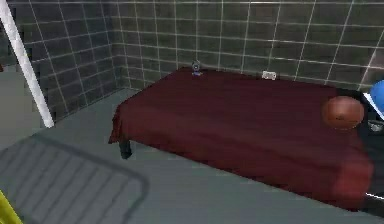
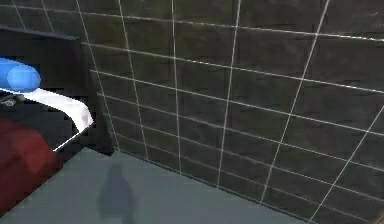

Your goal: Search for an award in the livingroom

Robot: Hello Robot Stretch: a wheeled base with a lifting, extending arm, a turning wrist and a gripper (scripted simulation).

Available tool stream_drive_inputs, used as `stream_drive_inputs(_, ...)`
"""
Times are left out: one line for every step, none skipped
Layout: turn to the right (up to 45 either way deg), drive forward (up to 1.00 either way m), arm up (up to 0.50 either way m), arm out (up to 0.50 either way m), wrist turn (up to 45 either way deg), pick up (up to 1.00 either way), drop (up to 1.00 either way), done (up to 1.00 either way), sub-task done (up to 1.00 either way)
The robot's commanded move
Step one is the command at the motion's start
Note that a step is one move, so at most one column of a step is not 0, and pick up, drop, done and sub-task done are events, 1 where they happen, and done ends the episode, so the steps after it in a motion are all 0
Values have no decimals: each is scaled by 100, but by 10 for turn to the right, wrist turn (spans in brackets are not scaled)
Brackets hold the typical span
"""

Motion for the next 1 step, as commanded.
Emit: stream_drive_inputs(0,60,0,0,0,0,0,0,0)
